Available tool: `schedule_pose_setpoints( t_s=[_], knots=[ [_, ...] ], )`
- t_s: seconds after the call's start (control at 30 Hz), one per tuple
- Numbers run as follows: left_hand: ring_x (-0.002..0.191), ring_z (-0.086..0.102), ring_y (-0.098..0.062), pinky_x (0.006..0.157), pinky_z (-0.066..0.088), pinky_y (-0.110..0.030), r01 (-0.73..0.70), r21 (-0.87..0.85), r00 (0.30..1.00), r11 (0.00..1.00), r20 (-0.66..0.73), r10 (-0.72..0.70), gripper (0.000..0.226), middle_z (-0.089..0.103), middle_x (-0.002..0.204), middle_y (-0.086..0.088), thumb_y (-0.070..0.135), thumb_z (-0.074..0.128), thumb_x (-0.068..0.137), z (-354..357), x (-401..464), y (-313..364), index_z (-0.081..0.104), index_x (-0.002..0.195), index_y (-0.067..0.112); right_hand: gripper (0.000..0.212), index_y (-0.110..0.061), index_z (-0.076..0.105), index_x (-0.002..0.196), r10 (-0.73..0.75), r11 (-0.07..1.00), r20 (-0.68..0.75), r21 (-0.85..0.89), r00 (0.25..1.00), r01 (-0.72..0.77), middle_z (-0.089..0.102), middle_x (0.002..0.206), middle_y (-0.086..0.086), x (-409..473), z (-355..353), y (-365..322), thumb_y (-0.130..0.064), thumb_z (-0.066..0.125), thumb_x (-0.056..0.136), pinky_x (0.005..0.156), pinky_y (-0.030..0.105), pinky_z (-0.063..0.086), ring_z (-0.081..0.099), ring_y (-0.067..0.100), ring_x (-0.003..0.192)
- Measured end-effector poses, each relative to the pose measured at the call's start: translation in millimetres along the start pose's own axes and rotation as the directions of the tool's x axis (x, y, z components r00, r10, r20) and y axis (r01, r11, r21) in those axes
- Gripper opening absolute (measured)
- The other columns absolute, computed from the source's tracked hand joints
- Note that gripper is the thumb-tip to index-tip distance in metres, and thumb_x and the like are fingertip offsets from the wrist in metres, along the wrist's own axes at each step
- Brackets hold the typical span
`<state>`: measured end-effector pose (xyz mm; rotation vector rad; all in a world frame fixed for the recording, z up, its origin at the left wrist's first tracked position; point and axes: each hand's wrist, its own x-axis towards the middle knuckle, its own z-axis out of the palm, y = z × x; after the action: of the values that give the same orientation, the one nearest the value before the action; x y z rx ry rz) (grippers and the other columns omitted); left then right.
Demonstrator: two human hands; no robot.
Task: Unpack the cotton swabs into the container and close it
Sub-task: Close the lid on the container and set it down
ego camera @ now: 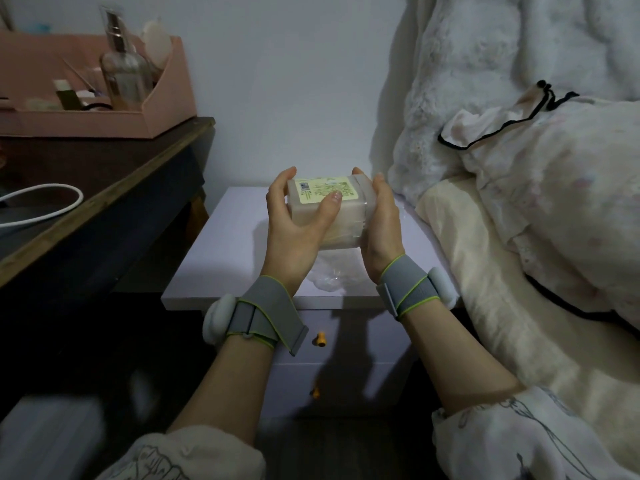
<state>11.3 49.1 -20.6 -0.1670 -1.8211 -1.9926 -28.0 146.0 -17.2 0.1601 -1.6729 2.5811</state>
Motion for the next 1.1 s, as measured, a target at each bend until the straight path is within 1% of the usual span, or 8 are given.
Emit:
schedule_pose_setpoints(
  t_s=[0.17, 0.27, 0.43, 0.6, 0.73, 0.83, 0.97, 1.1],
  knots=[
    [0.114, 0.056, -0.012, 0.085, 0.055, -0.022, -0.057, -0.002, 0.998, 0.998, 0.017, 0.057, 0.055, 0.043, 0.136, -0.004, 0.018, 0.067, 0.083, 3, -2, 2, 0.035, 0.126, 0.034, 0.029, -0.034, 0.061, 0.104, -0.034, 0.999, 0.034, 0.027, 0.999, 0.033, 0.06, 0.126, 0.012, 1, -3, 1, -0.043, 0.035, 0.094, 0.097, 0.041, 0.045, 0.058, 0.027, 0.111],
    [0.112, 0.055, -0.01, 0.08, 0.054, -0.017, -0.086, -0.002, 0.996, 0.996, 0.018, 0.086, 0.056, 0.045, 0.134, -0.004, 0.015, 0.067, 0.082, 4, -4, 3, 0.036, 0.126, 0.032, 0.037, -0.034, 0.058, 0.115, -0.054, 0.997, 0.052, 0.053, 0.997, 0.051, 0.062, 0.122, 0.009, 0, -6, 2, -0.045, 0.038, 0.086, 0.09, 0.036, 0.047, 0.059, 0.022, 0.103],
    [0.109, 0.056, -0.01, 0.074, 0.053, -0.014, -0.075, -0.037, 0.997, 0.996, 0.022, 0.076, 0.06, 0.047, 0.132, -0.002, 0.013, 0.067, 0.082, 3, -3, 3, 0.035, 0.131, 0.028, 0.039, -0.034, 0.05, 0.129, -0.024, 0.999, 0.127, 0.028, 0.992, 0.021, 0.065, 0.108, 0.002, -1, -9, 0, -0.037, 0.03, 0.095, 0.082, 0.034, 0.047, 0.059, 0.019, 0.095],
    [0.099, 0.059, 0.004, 0.078, 0.052, -0.018, -0.07, -0.063, 0.991, 0.996, 0.113, 0.077, 0.049, 0.052, 0.119, 0.01, 0.028, 0.062, 0.079, -1, -5, 2, 0.037, 0.117, 0.044, 0.039, -0.041, 0.056, 0.117, -0.042, 0.999, 0.168, 0.004, 0.985, 0.042, 0.068, 0.103, 0.003, 0, -12, -3, -0.04, 0.036, 0.083, 0.077, 0.034, 0.048, 0.061, 0.02, 0.093],
    [0.109, 0.055, -0.012, 0.086, 0.052, -0.023, 0.033, -0.001, 0.983, 0.999, 0.18, -0.033, 0.029, 0.041, 0.138, -0.004, 0.042, 0.047, 0.093, 1, -3, 4, 0.032, 0.112, 0.059, 0.047, -0.035, 0.059, 0.11, -0.122, 0.992, 0.112, -0.004, 0.986, 0.123, 0.062, 0.12, 0.01, 0, -15, -1, -0.047, 0.05, 0.065, 0.093, 0.043, 0.044, 0.057, 0.024, 0.106],
    [0.111, 0.056, -0.011, 0.091, 0.051, -0.024, 0.016, 0.004, 0.981, 1.0, 0.195, -0.017, 0.036, 0.042, 0.139, -0.005, 0.041, 0.049, 0.093, 1, -2, 3, 0.03, 0.116, 0.061, 0.059, -0.02, 0.062, 0.107, -0.13, 0.991, 0.048, -0.002, 0.99, 0.131, 0.06, 0.125, 0.016, 0, -16, -2, -0.049, 0.052, 0.056, 0.094, 0.045, 0.042, 0.056, 0.028, 0.107],
    [0.107, 0.058, -0.012, 0.08, 0.053, -0.015, -0.017, -0.035, 0.991, 0.999, 0.135, 0.022, 0.038, 0.046, 0.135, -0.002, 0.028, 0.051, 0.094, 0, -2, 4, 0.035, 0.123, 0.046, 0.053, -0.024, 0.062, 0.109, -0.095, 0.995, 0.111, -0.008, 0.989, 0.097, 0.063, 0.114, 0.014, 1, -16, -4, -0.047, 0.051, 0.062, 0.082, 0.037, 0.046, 0.059, 0.024, 0.099],
    [0.097, 0.059, -0.005, 0.069, 0.05, -0.009, -0.03, -0.049, 0.997, 0.998, 0.074, 0.034, 0.034, 0.054, 0.113, 0.012, 0.02, 0.048, 0.095, 1, -2, 6, 0.036, 0.123, 0.034, 0.045, -0.039, 0.056, 0.116, -0.081, 0.995, 0.182, -0.037, 0.98, 0.09, 0.061, 0.124, 0.011, 1, -15, -5, -0.041, 0.038, 0.075, 0.088, 0.036, 0.046, 0.059, 0.021, 0.103]
  ],
)
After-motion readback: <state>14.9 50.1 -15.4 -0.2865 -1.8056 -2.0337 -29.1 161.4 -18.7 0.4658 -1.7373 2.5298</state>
